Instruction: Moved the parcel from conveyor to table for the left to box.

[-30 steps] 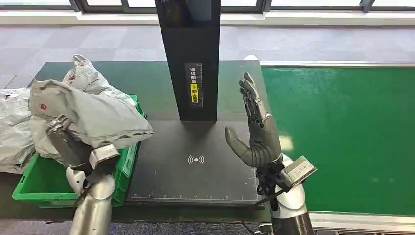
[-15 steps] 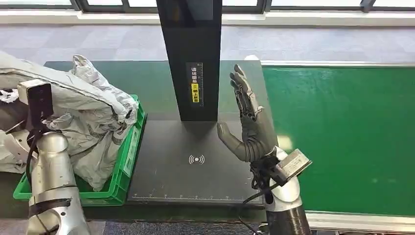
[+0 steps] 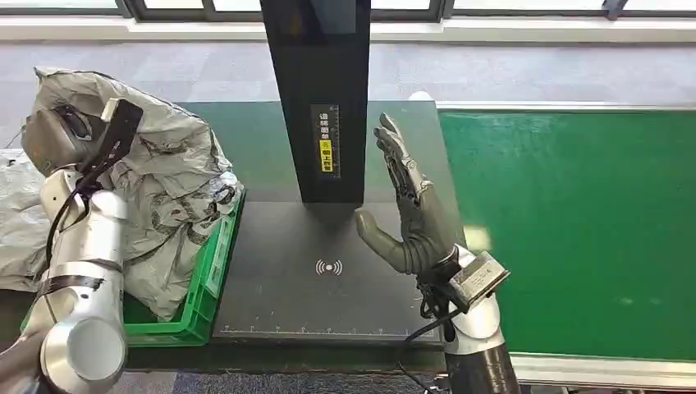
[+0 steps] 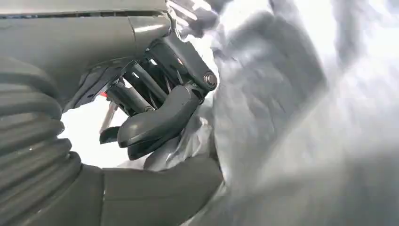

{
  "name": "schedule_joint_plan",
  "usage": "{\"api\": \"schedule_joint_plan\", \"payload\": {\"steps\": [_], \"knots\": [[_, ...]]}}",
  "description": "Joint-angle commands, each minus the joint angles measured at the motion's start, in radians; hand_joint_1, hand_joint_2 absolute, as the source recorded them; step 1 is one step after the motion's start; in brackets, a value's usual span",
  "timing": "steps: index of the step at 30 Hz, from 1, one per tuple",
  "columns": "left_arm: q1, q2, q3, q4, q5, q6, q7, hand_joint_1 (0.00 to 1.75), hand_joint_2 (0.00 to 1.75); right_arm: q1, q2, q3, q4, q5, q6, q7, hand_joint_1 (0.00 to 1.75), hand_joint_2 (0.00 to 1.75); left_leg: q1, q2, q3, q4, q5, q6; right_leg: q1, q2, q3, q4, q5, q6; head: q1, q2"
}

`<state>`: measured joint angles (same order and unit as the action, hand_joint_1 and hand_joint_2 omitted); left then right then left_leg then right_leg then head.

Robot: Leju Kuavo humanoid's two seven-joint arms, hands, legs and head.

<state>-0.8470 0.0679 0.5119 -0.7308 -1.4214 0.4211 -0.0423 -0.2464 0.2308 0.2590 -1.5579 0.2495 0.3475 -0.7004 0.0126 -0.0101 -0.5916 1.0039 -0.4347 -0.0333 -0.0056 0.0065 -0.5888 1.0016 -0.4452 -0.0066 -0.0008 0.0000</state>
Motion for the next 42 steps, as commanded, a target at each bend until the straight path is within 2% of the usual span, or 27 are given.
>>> {"api": "schedule_joint_plan", "payload": {"steps": [1,2,3,4,5,16,17,19,20,29,30,39,42], "knots": [[-0.059,0.009,-0.141,0.295,-0.149,-0.155,0.156,1.75,1.75,-0.017,0.0,-0.029,0.036,0.008,0.017,0.002,0.0,1.75,0.0,-0.004,0.001,-0.002,0.001,0.002,0.0,-0.006,0.003,-0.002,0.0,0.001,0.0,0.0],[-0.046,0.032,-0.245,0.31,-0.149,-0.187,0.229,1.69,1.75,-0.023,0.001,-0.03,0.04,0.006,0.02,0.002,0.0,1.75,0.0,-0.003,0.001,-0.001,0.0,0.001,0.0,-0.004,0.002,-0.001,0.0,0.0,0.0,0.0],[-0.038,0.037,-0.279,0.313,-0.149,-0.181,0.257,1.54,1.75,-0.027,0.003,-0.031,0.043,0.006,0.021,0.002,0.0,1.75,-0.001,-0.003,0.001,-0.002,0.001,0.001,0.0,-0.004,0.002,-0.001,0.0,0.001,0.0,0.0],[-0.029,0.042,-0.293,0.326,-0.149,-0.187,0.278,0.35,1.75,-0.029,0.005,-0.032,0.045,0.008,0.021,0.002,0.0,1.75,0.0,-0.002,0.001,-0.001,0.001,0.002,0.0,-0.004,0.003,-0.002,0.0,0.001,0.0,0.0],[-0.025,0.047,-0.306,0.341,-0.149,-0.208,0.303,0.17,1.75,-0.028,0.004,-0.034,0.046,0.009,0.022,0.002,0.0,1.75,-0.001,-0.001,0.0,-0.001,0.0,0.001,0.0,-0.002,0.001,-0.001,0.0,0.0,0.0,0.0],[-0.021,0.048,-0.308,0.342,-0.149,-0.206,0.303,0.17,1.75,-0.027,0.004,-0.034,0.045,0.008,0.022,0.002,0.0,1.75,0.0,0.001,0.0,-0.001,0.0,0.001,0.0,-0.001,0.001,-0.001,0.0,0.0,0.0,0.0],[-0.026,0.053,-0.32,0.349,-0.149,-0.224,0.316,0.02,1.75,-0.023,0.002,-0.033,0.043,0.007,0.022,0.002,0.0,1.75,0.0,0.001,0.0,-0.001,0.0,0.001,0.0,-0.001,0.001,-0.001,0.0,0.0,0.0,0.0],[-0.038,0.058,-0.349,0.385,-0.149,-0.281,0.379,0.0,1.75,-0.028,0.003,-0.022,0.054,0.009,0.011,0.002,0.0,1.75,0.0,0.001,0.0,0.0,0.0,0.001,0.0,0.0,0.0,0.0,0.0,0.0,0.0,0.0],[-0.042,0.059,-0.361,0.388,-0.149,-0.293,0.379,0.0,0.0,-0.029,0.005,-0.024,0.054,0.012,0.01,0.002,0.0,1.75,0.0,0.001,0.001,-0.001,0.0,0.001,0.0,-0.001,0.001,-0.001,0.001,0.0,0.0,0.0],[-0.043,0.055,-0.356,0.391,-0.147,-0.298,0.375,0.0,0.0,-0.027,0.003,-0.026,0.052,0.013,0.011,0.002,0.0,1.75,0.0,0.001,-0.001,0.0,0.0,0.001,0.0,-0.001,0.0,-0.001,0.0,0.0,0.0,0.0],[-0.043,0.055,-0.356,0.391,-0.147,-0.298,0.375,0.0,1.75,-0.027,0.003,-0.026,0.052,0.013,0.011,0.002,0.0,1.75,0.0,0.001,0.0,-0.001,0.0,0.002,0.0,-0.001,0.001,-0.002,0.001,0.0,0.0,0.0],[-0.04,0.055,-0.342,0.415,-0.149,-0.324,0.347,0.0,1.75,-0.023,-0.011,-0.023,0.053,0.006,0.002,0.002,0.0,1.75,0.0,0.0,0.0,-0.001,0.001,0.002,0.0,-0.002,0.001,-0.002,0.001,0.001,0.0,0.0],[-0.045,0.065,-0.351,0.444,-0.149,-0.394,0.336,0.0,1.75,-0.028,-0.02,-0.017,0.06,-0.004,-0.001,0.002,0.0,1.75,0.0,0.001,0.0,0.0,0.0,0.001,0.0,-0.001,0.001,-0.001,0.0,0.0,0.0,0.0]]}}
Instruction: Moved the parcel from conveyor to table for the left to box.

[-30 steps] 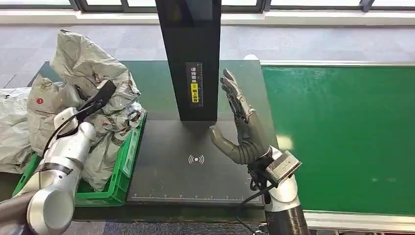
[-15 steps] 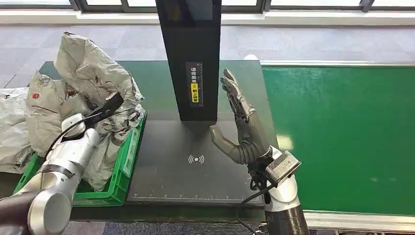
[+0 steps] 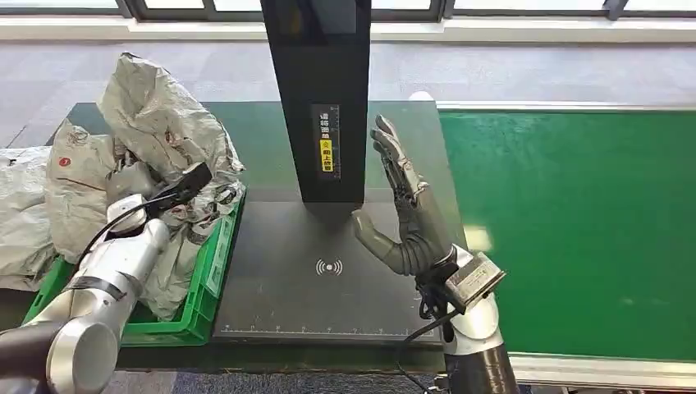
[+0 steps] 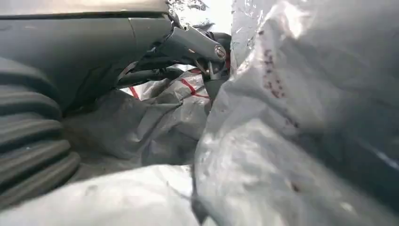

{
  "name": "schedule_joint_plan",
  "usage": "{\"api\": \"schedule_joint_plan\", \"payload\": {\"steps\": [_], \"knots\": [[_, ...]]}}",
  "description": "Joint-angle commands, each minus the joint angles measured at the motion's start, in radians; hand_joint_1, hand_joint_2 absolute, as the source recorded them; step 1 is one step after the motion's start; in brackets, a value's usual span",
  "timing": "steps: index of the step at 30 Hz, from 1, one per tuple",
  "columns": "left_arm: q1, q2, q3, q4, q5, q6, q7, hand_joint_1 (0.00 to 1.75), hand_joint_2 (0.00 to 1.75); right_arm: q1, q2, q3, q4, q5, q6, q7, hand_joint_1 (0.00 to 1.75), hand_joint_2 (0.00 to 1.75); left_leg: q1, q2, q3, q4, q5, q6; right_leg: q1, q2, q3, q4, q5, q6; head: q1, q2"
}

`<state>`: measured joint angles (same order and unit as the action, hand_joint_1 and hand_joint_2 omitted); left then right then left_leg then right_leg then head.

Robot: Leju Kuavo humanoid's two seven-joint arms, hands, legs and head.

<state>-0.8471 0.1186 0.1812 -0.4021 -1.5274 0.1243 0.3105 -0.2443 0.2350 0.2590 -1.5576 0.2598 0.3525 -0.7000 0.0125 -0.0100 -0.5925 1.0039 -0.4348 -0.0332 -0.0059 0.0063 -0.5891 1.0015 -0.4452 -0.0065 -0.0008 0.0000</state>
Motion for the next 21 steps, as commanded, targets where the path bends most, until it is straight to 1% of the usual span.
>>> {"api": "schedule_joint_plan", "payload": {"steps": [1,12,13,15,16,20,21], "knots": [[-0.045,0.015,-0.023,0.12,-0.043,-0.111,-0.02,0.0,1.75,-0.03,-0.024,-0.016,0.062,-0.015,-0.007,0.002,0.0,1.75,0.0,0.001,0.001,-0.001,0.0,0.001,0.001,-0.001,0.001,-0.002,0.001,0.001,0.0,0.0],[-0.037,0.016,-0.035,0.114,-0.043,-0.106,-0.012,0.0,1.75,-0.024,-0.033,-0.007,0.062,-0.022,-0.016,0.002,0.0,1.75,0.0,0.001,0.001,-0.002,0.001,0.001,0.0,-0.001,0.002,-0.002,0.001,0.001,0.0,0.0],[-0.035,0.016,-0.035,0.106,-0.043,-0.068,-0.016,0.0,1.75,-0.02,-0.039,-0.002,0.058,-0.028,-0.023,0.002,0.0,1.75,0.0,0.001,0.002,-0.002,0.001,0.002,0.0,-0.001,0.002,-0.002,0.001,0.001,0.0,0.0],[-0.025,-0.001,0.015,0.058,-0.016,0.129,-0.075,0.0,1.75,-0.003,-0.05,0.004,0.041,-0.033,-0.039,0.002,0.0,1.75,0.0,0.001,0.002,-0.002,0.001,0.002,0.0,-0.001,0.002,-0.002,0.001,0.001,0.0,0.0],[-0.021,-0.006,0.024,0.04,-0.025,0.19,-0.07,0.0,1.75,0.004,-0.052,0.006,0.037,-0.033,-0.042,0.002,0.0,1.75,0.0,0.0,0.001,-0.001,0.0,0.001,0.001,-0.001,0.002,-0.002,0.0,0.0,0.0,0.0],[-0.017,-0.007,0.016,0.027,-0.042,0.206,-0.065,0.0,1.75,0.006,-0.053,0.008,0.036,-0.033,-0.043,0.002,0.0,1.75,0.001,-0.002,0.0,-0.001,0.001,0.002,0.001,-0.003,0.002,-0.003,0.0,0.001,0.0,0.0],[-0.009,-0.01,0.015,0.023,-0.043,0.195,-0.071,0.0,1.75,0.003,-0.053,0.009,0.039,-0.034,-0.044,0.002,0.0,1.75,0.0,0.0,0.001,-0.001,0.0,0.001,0.0,-0.001,0.001,-0.001,0.0,0.001,0.0,0.0]]}}
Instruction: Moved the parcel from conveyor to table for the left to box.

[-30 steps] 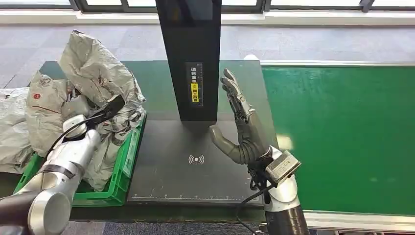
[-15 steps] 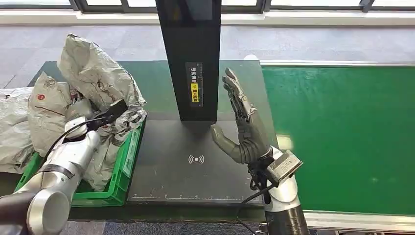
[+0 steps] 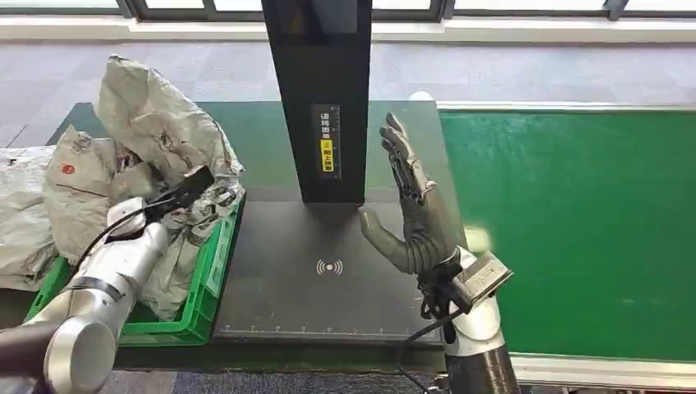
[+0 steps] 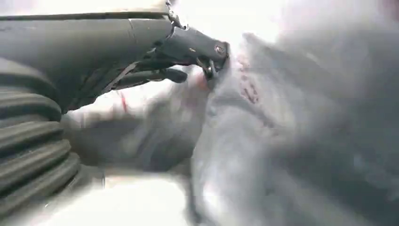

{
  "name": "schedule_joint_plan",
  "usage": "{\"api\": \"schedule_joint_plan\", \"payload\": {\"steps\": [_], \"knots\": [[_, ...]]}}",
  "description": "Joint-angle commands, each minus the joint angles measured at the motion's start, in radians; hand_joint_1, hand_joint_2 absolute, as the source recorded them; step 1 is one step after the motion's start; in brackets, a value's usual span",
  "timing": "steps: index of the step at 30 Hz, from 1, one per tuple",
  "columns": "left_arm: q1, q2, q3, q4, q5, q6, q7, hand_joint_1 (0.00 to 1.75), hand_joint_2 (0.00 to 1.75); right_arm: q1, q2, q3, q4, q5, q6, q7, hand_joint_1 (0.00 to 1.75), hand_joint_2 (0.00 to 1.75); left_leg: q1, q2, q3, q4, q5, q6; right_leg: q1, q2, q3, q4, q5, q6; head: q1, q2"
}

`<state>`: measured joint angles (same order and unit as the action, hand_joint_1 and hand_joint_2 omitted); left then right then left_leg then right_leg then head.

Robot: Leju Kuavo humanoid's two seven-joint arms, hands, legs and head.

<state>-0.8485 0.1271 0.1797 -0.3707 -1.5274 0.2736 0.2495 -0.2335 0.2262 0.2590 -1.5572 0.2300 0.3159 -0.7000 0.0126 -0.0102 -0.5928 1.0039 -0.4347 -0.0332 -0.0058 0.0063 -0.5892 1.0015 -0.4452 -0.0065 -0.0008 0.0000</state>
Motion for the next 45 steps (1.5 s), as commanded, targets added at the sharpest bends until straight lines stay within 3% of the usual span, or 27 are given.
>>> {"api": "schedule_joint_plan", "payload": {"steps": [1,6,14,16,20,25,27,29,33,34,37,40,45], "knots": [[0.002,-0.017,-0.005,-0.016,-0.043,0.016,-0.004,0.0,1.75,-0.009,-0.046,0.011,0.04,-0.007,-0.009,0.002,0.0,1.75,0.0,0.0,0.001,-0.002,0.0,0.002,0.0,-0.001,0.002,-0.002,0.0,0.001,0.0,0.0],[0.085,-0.014,-0.042,-0.004,-0.035,-0.115,0.011,0.0,1.75,-0.028,-0.049,0.008,0.056,-0.017,0.006,0.002,0.0,1.75,-0.001,0.001,0.003,-0.003,0.001,0.002,0.0,-0.001,0.003,-0.003,0.001,0.001,0.0,0.0],[0.098,-0.011,-0.037,-0.001,-0.043,-0.121,0.038,0.0,1.75,-0.031,-0.041,0.014,0.066,-0.003,0.003,0.002,0.0,1.75,0.0,0.001,0.002,-0.001,0.0,0.001,0.0,0.0,0.001,-0.001,0.0,0.0,0.0,0.0],[0.101,-0.013,-0.042,-0.017,-0.043,-0.097,0.064,0.0,1.75,-0.027,-0.04,0.013,0.063,0.003,-0.001,0.002,0.0,1.75,0.0,0.001,0.001,-0.001,0.0,0.001,0.0,0.0,0.002,-0.002,0.0,0.001,0.0,0.0],[0.107,-0.055,0.019,-0.136,-0.043,0.101,0.048,0.0,1.75,-0.005,-0.028,0.002,0.05,0.025,-0.002,0.002,0.0,1.75,0.0,0.0,0.001,-0.002,0.001,0.002,0.0,-0.002,0.002,-0.003,0.001,0.001,0.0,0.0],[0.211,-0.147,0.1,-0.4,0.028,0.297,-0.149,0.0,1.75,0.03,-0.039,0.008,0.015,0.026,-0.03,0.002,0.0,1.75,0.0,-0.002,0.0,-0.002,0.0,0.002,0.001,-0.004,0.002,-0.003,0.0,0.001,0.0,0.0],[0.281,-0.205,0.111,-0.582,0.245,0.404,-0.341,0.0,1.75,0.045,-0.04,0.012,0.0,0.031,-0.043,0.002,0.0,1.75,0.0,-0.002,0.001,-0.002,0.0,0.002,0.0,-0.004,0.003,-0.004,0.0,0.002,0.0,0.0],[0.329,-0.232,0.094,-0.7,0.326,0.379,-0.401,0.0,1.75,0.055,-0.043,0.017,-0.005,0.032,-0.054,0.002,0.0,1.75,-0.001,-0.002,0.001,-0.002,-0.001,0.003,0.0,-0.003,0.002,-0.003,-0.001,0.002,0.0,0.0],[0.329,-0.232,0.094,-0.7,0.326,0.379,-0.401,0.0,1.75,0.055,-0.043,0.017,-0.005,0.032,-0.054,0.002,0.0,1.75,-0.001,0.001,0.001,-0.001,-0.002,0.003,0.0,-0.001,0.002,-0.004,0.0,0.002,0.0,0.0],[0.335,-0.237,0.076,-0.705,0.286,0.322,-0.372,0.0,1.75,0.063,-0.05,0.021,-0.011,0.027,-0.061,0.002,0.0,1.75,-0.001,0.001,0.001,-0.001,-0.002,0.003,0.0,0.0,0.002,-0.004,0.0,0.002,0.0,0.0],[0.36,-0.259,0.049,-0.742,0.372,0.291,-0.424,0.0,1.75,0.069,-0.057,0.025,-0.022,0.018,-0.062,0.002,0.0,1.75,-0.001,0.0,0.0,-0.001,-0.001,0.003,-0.001,-0.002,0.002,-0.004,0.0,0.001,0.0,0.0],[0.437,-0.279,0.042,-0.875,0.669,0.324,-0.62,0.0,1.75,0.06,-0.05,0.029,-0.011,0.018,-0.056,0.002,0.0,1.75,-0.001,0.001,-0.001,0.0,-0.002,0.003,-0.002,-0.001,0.0,-0.003,0.0,0.002,0.0,0.0],[0.524,-0.295,-0.003,-1.036,0.889,0.318,-0.762,0.0,1.75,0.036,-0.047,0.042,0.011,0.006,-0.062,0.002,0.0,1.75,-0.001,0.005,0.001,-0.001,-0.003,0.004,-0.002,0.003,0.001,-0.004,0.0,0.002,0.0,0.0]]}}
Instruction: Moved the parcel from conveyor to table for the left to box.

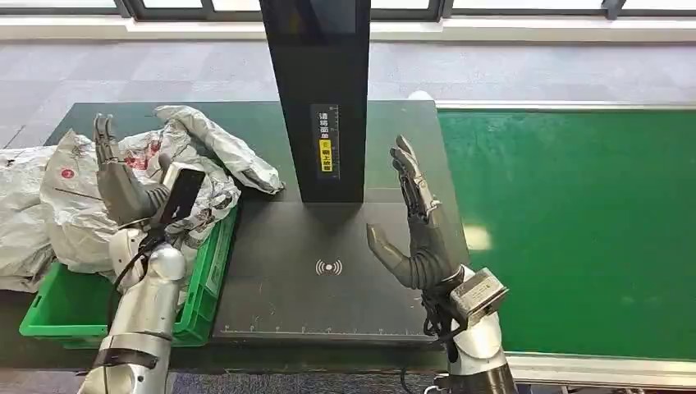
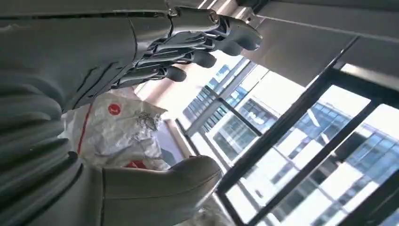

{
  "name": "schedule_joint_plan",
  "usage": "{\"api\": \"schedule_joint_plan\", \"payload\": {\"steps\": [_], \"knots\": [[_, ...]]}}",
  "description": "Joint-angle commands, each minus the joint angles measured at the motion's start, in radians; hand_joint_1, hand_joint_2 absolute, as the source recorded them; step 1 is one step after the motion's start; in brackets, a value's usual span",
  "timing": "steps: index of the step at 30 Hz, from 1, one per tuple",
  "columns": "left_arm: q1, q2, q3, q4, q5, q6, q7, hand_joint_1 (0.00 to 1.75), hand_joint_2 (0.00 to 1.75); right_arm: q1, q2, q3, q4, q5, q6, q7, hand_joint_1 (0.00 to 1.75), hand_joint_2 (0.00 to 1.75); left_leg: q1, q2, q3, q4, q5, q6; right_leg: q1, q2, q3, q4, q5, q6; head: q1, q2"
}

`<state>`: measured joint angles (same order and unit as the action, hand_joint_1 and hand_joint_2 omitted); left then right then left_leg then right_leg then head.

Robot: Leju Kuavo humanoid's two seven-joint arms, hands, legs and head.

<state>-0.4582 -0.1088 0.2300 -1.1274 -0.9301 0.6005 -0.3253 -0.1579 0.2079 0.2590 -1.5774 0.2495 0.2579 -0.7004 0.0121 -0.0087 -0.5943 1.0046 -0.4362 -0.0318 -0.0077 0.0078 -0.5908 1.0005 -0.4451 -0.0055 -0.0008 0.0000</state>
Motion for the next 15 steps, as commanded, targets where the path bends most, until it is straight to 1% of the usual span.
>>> {"api": "schedule_joint_plan", "payload": {"steps": [1,2,3,4,5,6,7,8,9,10,11,12,13,14,15], "knots": [[0.146,-0.062,-0.064,-0.302,0.33,-0.019,-0.205,0.0,1.75,-0.043,-0.026,0.042,0.034,-0.013,-0.004,0.002,0.0,1.75,0.0,0.002,0.002,-0.001,-0.001,0.002,0.0,0.0,0.003,-0.003,-0.001,0.001,0.0,0.0],[0.164,-0.065,-0.081,-0.336,0.443,-0.065,-0.274,0.0,1.75,-0.047,-0.025,0.041,0.036,-0.013,-0.002,0.002,0.0,1.75,0.0,0.002,0.001,0.0,-0.001,0.002,0.0,0.0,0.001,-0.001,0.0,0.001,0.0,0.0],[0.172,-0.068,-0.09,-0.35,0.487,-0.092,-0.295,0.0,1.75,-0.049,-0.025,0.042,0.037,-0.014,-0.002,0.002,0.0,1.75,0.0,0.003,0.001,0.0,-0.001,0.002,0.0,0.001,0.001,-0.001,0.0,0.001,0.0,0.0],[0.196,-0.074,-0.106,-0.383,0.601,-0.168,-0.341,0.0,1.75,-0.051,-0.027,0.043,0.037,-0.015,-0.007,0.002,0.0,1.75,0.0,0.002,0.0,0.0,-0.001,0.002,0.001,0.0,0.001,-0.001,0.0,0.001,0.0,0.0],[0.218,-0.08,-0.122,-0.408,0.708,-0.256,-0.373,0.0,1.75,-0.05,-0.029,0.042,0.031,-0.019,-0.011,0.002,0.0,1.75,0.0,0.004,0.002,-0.001,-0.001,0.002,0.0,0.001,0.001,-0.002,0.0,0.001,0.0,0.0],[0.232,-0.078,-0.132,-0.428,0.759,-0.306,-0.373,0.0,1.75,-0.047,-0.032,0.04,0.024,-0.022,-0.018,0.002,0.0,1.75,0.0,0.003,0.002,-0.001,-0.001,0.002,0.0,0.001,0.002,-0.002,0.0,0.001,0.0,0.0],[0.255,-0.077,-0.159,-0.476,0.847,-0.402,-0.373,0.0,0.0,-0.04,-0.035,0.035,0.015,-0.026,-0.04,0.002,0.0,1.75,0.0,0.002,0.0,0.0,-0.001,0.001,0.0,0.0,0.0,-0.001,0.0,0.001,0.0,0.0],[0.276,-0.077,-0.173,-0.513,0.918,-0.505,-0.373,0.0,0.0,-0.036,-0.039,0.03,0.008,-0.034,-0.051,0.002,0.0,1.75,0.0,0.002,0.0,0.0,-0.001,0.002,0.0,0.0,0.001,-0.002,-0.001,0.001,0.0,0.0],[0.276,-0.077,-0.173,-0.513,0.918,-0.505,-0.373,0.0,0.0,-0.036,-0.039,0.03,0.008,-0.034,-0.051,0.002,0.0,1.75,0.0,0.001,0.001,-0.001,-0.001,0.002,0.0,-0.001,0.002,-0.002,-0.001,0.002,0.0,0.0],[0.294,-0.089,-0.176,-0.52,0.974,-0.637,-0.373,0.0,1.75,-0.034,-0.045,0.024,0.001,-0.036,-0.06,0.002,0.0,1.75,0.0,0.001,-0.001,0.0,-0.001,0.001,0.001,-0.001,0.0,-0.001,-0.001,0.002,0.0,0.0],[0.294,-0.092,-0.173,-0.504,1.037,-0.8,-0.373,0.0,1.75,-0.034,-0.044,0.018,0.0,-0.04,-0.067,0.002,0.0,0.0,0.0,0.001,0.0,0.0,-0.001,0.002,0.0,0.0,0.001,-0.001,-0.001,0.002,0.0,0.0],[0.294,-0.092,-0.173,-0.504,1.037,-0.8,-0.373,0.0,1.75,-0.034,-0.044,0.018,0.0,-0.04,-0.067,0.002,0.0,0.0,0.0,0.002,0.0,0.0,-0.001,0.002,0.0,0.0,0.001,-0.002,-0.001,0.002,0.0,0.0],[0.274,-0.086,-0.182,-0.436,1.087,-1.049,-0.373,0.0,1.75,-0.035,-0.044,0.007,-0.014,-0.061,-0.055,0.002,0.0,0.0,-0.001,0.002,0.001,-0.001,-0.001,0.003,0.0,-0.001,0.002,-0.003,-0.001,0.002,0.0,0.0],[0.265,-0.081,-0.192,-0.416,1.097,-1.12,-0.373,0.0,1.75,-0.036,-0.041,0.001,-0.013,-0.065,-0.054,0.002,0.0,0.0,-0.001,0.002,0.002,-0.002,-0.001,0.002,0.0,-0.001,0.002,-0.003,-0.001,0.002,0.0,0.0],[0.265,-0.081,-0.192,-0.416,1.097,-1.12,-0.373,0.0,1.75,-0.036,-0.041,0.001,-0.013,-0.065,-0.054,0.002,0.0,0.0,-0.001,-0.001,0.0,-0.001,0.0,0.002,0.0,-0.003,0.001,-0.001,-0.001,0.002,0.0,0.0]]}}
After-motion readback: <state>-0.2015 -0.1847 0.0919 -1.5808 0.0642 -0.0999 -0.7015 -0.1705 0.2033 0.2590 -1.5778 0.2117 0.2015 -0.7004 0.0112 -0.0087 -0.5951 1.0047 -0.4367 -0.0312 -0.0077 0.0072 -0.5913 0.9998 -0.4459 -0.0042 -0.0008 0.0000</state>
